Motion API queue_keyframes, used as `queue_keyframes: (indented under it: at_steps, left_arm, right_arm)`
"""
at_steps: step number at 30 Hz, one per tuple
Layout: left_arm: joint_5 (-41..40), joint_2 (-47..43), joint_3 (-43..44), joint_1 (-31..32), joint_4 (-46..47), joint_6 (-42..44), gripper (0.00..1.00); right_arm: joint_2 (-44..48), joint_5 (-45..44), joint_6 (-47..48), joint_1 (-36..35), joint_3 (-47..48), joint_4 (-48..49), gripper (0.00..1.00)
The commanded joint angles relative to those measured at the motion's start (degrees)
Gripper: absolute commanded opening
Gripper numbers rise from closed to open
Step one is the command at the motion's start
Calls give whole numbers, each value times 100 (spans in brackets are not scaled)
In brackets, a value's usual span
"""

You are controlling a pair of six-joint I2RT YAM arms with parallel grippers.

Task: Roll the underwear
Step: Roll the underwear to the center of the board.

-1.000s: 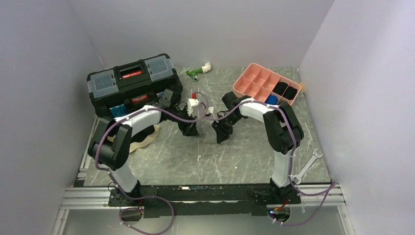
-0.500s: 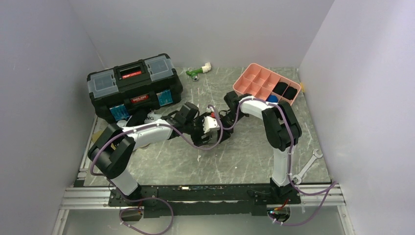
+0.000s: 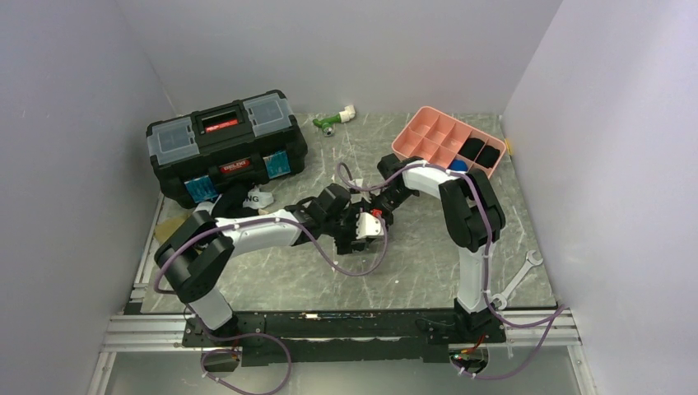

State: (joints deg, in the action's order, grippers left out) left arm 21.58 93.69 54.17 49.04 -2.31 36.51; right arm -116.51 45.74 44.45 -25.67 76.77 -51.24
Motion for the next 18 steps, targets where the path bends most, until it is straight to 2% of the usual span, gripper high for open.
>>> queue_keyframes:
  at_steps: [1,13,18]
  left_arm:
    - [-126,397,457,91,297,186,81]
    - [-414,732,432,81,576,220,81]
    - [-406,438,195,93,698,251,81]
  right_arm:
    - [-324,-508,3,-85,-145,-395,0]
    - [-369,-523,53,-72,-188,-415,0]
    - [-390,-571,3,-78,-198,-381,0]
